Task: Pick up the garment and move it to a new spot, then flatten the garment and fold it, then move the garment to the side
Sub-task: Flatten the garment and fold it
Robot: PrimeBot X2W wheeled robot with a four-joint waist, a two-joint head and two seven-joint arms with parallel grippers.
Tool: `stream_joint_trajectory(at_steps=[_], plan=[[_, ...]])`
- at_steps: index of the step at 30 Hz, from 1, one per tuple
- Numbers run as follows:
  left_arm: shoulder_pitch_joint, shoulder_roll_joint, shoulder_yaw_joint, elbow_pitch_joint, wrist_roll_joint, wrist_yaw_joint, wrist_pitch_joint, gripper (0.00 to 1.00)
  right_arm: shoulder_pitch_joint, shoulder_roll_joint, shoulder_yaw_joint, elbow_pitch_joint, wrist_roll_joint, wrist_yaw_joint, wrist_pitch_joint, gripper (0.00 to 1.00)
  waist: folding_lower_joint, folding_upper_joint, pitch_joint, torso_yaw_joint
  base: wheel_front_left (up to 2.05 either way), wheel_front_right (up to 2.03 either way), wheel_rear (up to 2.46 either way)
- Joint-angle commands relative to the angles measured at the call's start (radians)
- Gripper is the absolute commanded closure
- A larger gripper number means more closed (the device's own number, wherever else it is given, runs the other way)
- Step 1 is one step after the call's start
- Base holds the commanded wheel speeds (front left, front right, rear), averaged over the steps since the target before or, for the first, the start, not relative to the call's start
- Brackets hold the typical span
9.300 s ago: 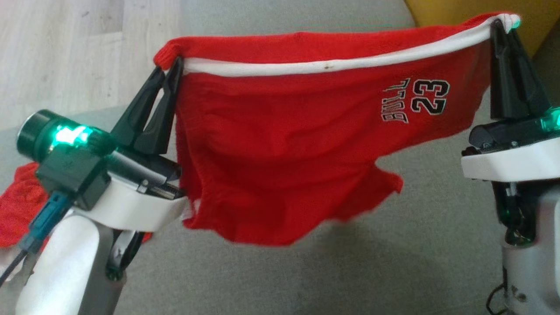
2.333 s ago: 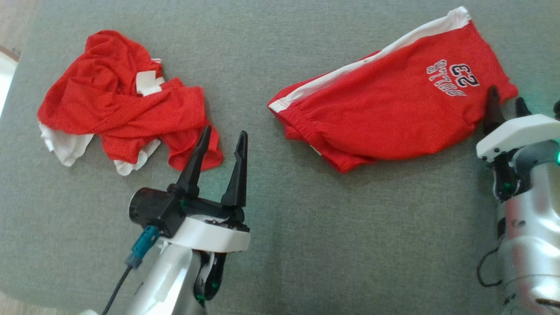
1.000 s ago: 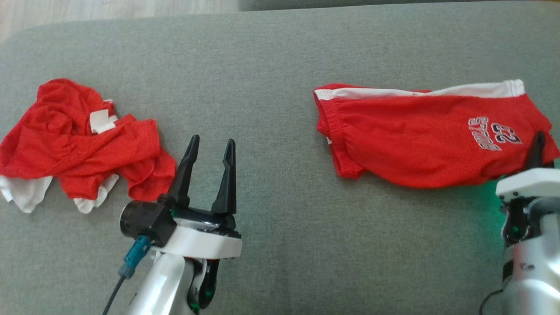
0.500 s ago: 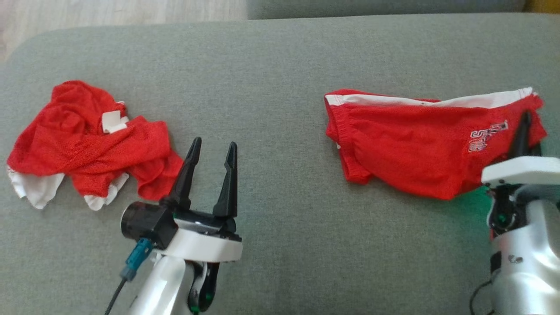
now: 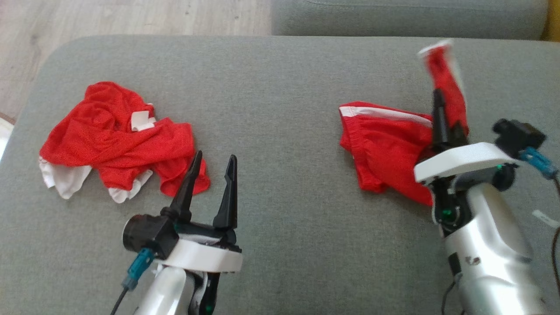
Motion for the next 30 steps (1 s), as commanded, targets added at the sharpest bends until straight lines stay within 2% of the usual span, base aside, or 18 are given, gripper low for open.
stream_joint_trajectory(at_steps=[1,11,26,27,30], plan=[[-0.004,0.002,0.029,-0.031,-0.004,0.002,-0.005,0.00,-0.014,0.004,0.046,-0.034,0.011,0.002,0.002,1.00,0.0000,-0.0001,-0.005,0.010,0.00,0.00,0.00],[0.011,0.002,0.039,-0.030,-0.002,0.001,-0.005,0.00,0.016,0.004,0.225,0.018,0.032,0.002,0.007,1.00,0.0000,-0.0001,-0.003,0.040,0.00,0.00,0.00],[0.016,0.002,0.036,-0.030,-0.007,0.005,-0.005,0.00,0.005,-0.006,0.445,0.131,0.066,0.002,0.009,1.00,0.0000,-0.0001,-0.008,0.030,0.00,0.00,0.00],[0.017,0.002,0.037,-0.030,-0.006,0.005,-0.005,0.00,0.000,-0.013,0.455,0.150,0.051,0.002,0.006,0.00,0.0000,-0.0001,-0.009,0.026,0.00,0.00,0.00],[0.019,0.002,0.040,-0.029,-0.005,0.005,-0.005,0.00,-0.008,-0.014,0.475,0.181,0.040,0.002,-0.006,0.00,0.0000,-0.0001,-0.015,0.013,0.00,0.00,0.00]])
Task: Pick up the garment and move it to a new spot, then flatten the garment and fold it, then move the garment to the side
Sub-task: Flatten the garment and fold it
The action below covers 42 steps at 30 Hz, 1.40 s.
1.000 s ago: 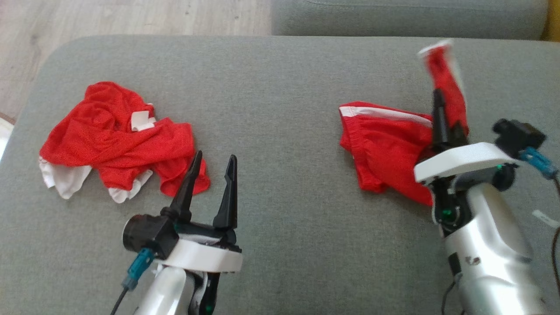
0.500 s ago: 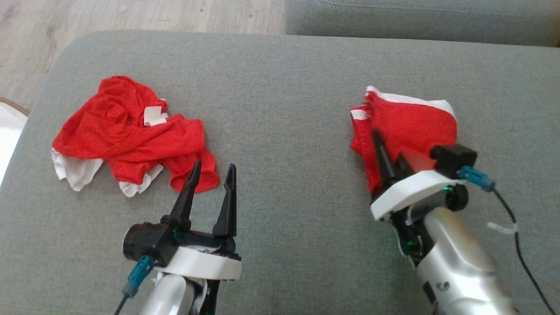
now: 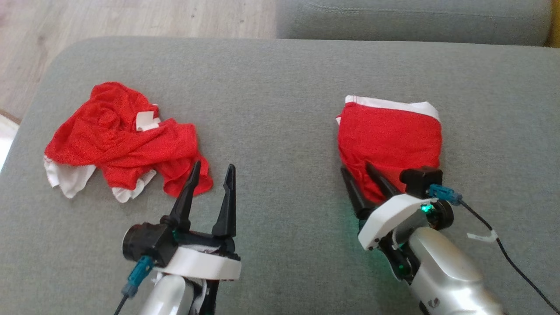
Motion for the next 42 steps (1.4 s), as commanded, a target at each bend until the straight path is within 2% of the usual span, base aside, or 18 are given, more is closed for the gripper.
stream_joint_trajectory(at_steps=[1,5,8,10,11,16,20,23,29,36,37,38,42], plan=[[-0.015,0.002,0.039,-0.030,-0.005,0.004,-0.005,0.00,-0.040,0.009,0.027,-0.016,0.000,0.002,-0.016,0.00,-0.0001,-0.0001,-0.008,-0.015,0.00,0.00,0.00],[-0.012,0.002,0.052,-0.033,0.002,0.001,-0.005,0.00,-0.044,-0.001,0.040,-0.030,-0.007,0.002,-0.037,0.00,-0.0001,-0.0001,-0.021,-0.047,0.00,0.00,0.00],[-0.014,0.002,0.055,-0.039,0.017,-0.010,-0.005,0.00,-0.050,-0.032,0.021,-0.043,-0.053,0.002,-0.060,0.00,-0.0001,-0.0001,-0.029,-0.066,0.00,0.00,0.00],[-0.016,0.002,0.064,-0.049,0.028,-0.014,-0.005,0.00,-0.044,-0.047,-0.054,-0.058,-0.092,0.002,-0.076,0.00,-0.0001,-0.0001,-0.036,-0.086,0.00,0.00,0.00],[-0.018,0.002,0.075,-0.058,0.031,-0.013,-0.005,0.00,-0.027,-0.049,-0.130,-0.093,-0.127,0.002,-0.082,0.00,-0.0001,-0.0001,-0.039,-0.107,0.00,0.00,0.00],[-0.035,0.002,0.091,-0.083,0.054,-0.019,-0.005,0.00,0.045,-0.039,-0.329,-0.253,-0.242,0.002,-0.084,0.00,-0.0001,-0.0001,-0.037,-0.158,0.00,0.00,0.00],[-0.048,0.002,0.099,-0.096,0.059,-0.022,-0.005,0.00,0.118,-0.017,-0.449,-0.396,-0.366,0.002,-0.084,0.00,-0.0001,-0.0001,-0.034,-0.187,0.00,0.00,0.00],[-0.053,0.002,0.098,-0.102,0.058,-0.025,-0.005,0.00,0.174,0.005,-0.502,-0.472,-0.437,0.002,-0.084,0.00,-0.0001,-0.0001,-0.030,-0.201,0.00,0.00,0.00],[-0.055,0.002,0.091,-0.103,0.058,-0.031,-0.005,0.00,0.247,0.024,-0.527,-0.545,-0.491,0.002,-0.084,0.00,-0.0001,-0.0001,-0.014,-0.215,0.00,0.00,0.00],[-0.075,0.002,0.074,-0.114,0.054,-0.037,-0.005,0.00,0.224,0.026,-0.522,-0.570,-0.478,0.002,-0.084,0.00,-0.0001,-0.0001,0.041,-0.186,0.00,0.00,0.00],[-0.082,0.002,0.068,-0.115,0.053,-0.038,-0.005,0.00,0.213,0.026,-0.521,-0.567,-0.479,0.002,-0.084,0.65,-0.0001,-0.0001,0.054,-0.176,0.00,0.00,0.00],[-0.088,0.002,0.062,-0.114,0.053,-0.039,-0.005,0.00,0.199,0.026,-0.518,-0.565,-0.481,0.002,-0.084,1.00,-0.0001,-0.0001,0.067,-0.165,0.00,0.00,0.00],[-0.112,0.002,0.045,-0.111,0.044,-0.037,-0.005,0.00,0.133,0.026,-0.490,-0.510,-0.517,0.002,-0.084,1.00,-0.0001,-0.0001,0.118,-0.118,0.00,0.00,0.00]])
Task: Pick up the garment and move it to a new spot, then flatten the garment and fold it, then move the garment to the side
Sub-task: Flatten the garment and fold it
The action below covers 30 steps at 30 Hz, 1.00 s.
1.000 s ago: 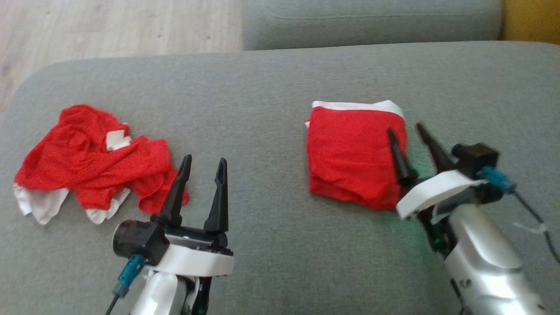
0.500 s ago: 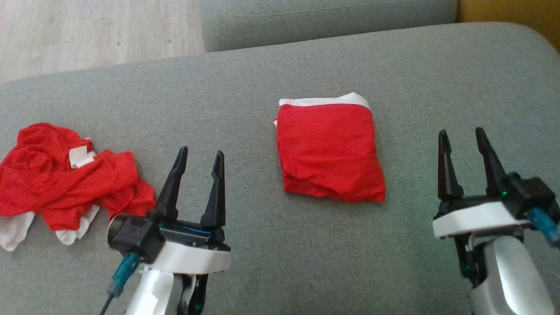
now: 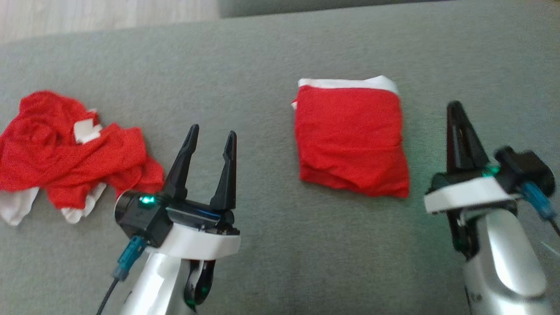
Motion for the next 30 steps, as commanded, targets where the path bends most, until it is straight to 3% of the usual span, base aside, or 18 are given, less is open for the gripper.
stream_joint_trajectory(at_steps=[1,8,15,21,26,30], plan=[[-0.046,0.003,0.017,-0.030,-0.007,0.002,-0.005,0.00,-0.072,0.002,0.043,0.017,-0.035,0.002,-0.010,1.00,-0.0001,-0.0001,0.052,0.055,0.00,0.00,0.00],[-0.070,0.003,-0.024,-0.022,-0.024,0.010,-0.005,0.00,-0.227,0.002,0.055,0.283,-0.069,0.002,0.017,1.00,-0.0001,-0.0001,0.099,0.128,0.00,0.00,0.00],[-0.086,0.003,-0.039,-0.019,-0.033,0.020,-0.005,0.00,-0.316,0.001,0.037,0.528,-0.115,0.002,0.026,1.00,-0.0001,-0.0001,0.107,0.154,0.00,0.00,0.00],[-0.081,0.003,-0.038,-0.017,-0.036,0.028,-0.005,0.00,-0.374,0.001,0.079,0.537,-0.125,0.002,-0.008,1.00,-0.0001,-0.0001,0.093,0.153,0.00,0.00,0.00],[-0.079,0.003,-0.045,-0.019,-0.042,0.030,-0.005,0.00,-0.384,0.002,0.192,0.499,-0.042,0.002,-0.010,1.00,-0.0001,-0.0001,0.086,0.159,0.00,0.00,0.00],[-0.080,0.003,-0.052,-0.022,-0.050,0.032,-0.005,0.00,-0.387,0.002,0.301,0.555,0.004,0.002,-0.007,1.00,-0.0001,-0.0001,0.086,0.172,0.00,0.00,0.00]])
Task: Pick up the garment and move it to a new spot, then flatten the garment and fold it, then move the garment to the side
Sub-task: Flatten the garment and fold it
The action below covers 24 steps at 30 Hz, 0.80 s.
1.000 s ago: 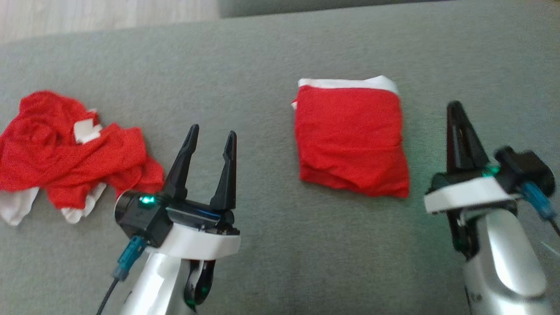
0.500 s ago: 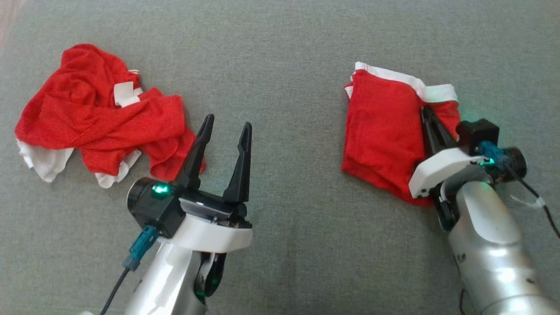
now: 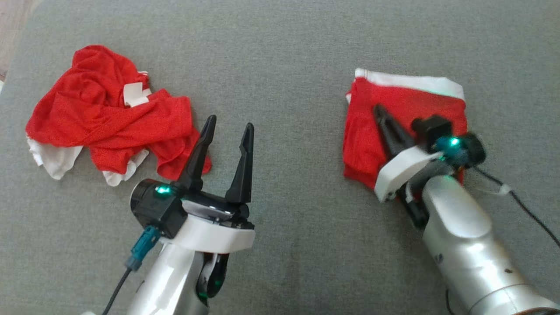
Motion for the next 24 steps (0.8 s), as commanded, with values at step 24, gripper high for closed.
stream_joint_trajectory(at_steps=[24], plan=[[0.030,0.002,0.092,-0.026,0.024,-0.008,-0.005,0.00,0.107,-0.033,-0.102,-0.251,0.077,0.002,-0.014,1.00,0.0000,0.0000,-0.121,-0.129,0.00,0.00,0.00]])
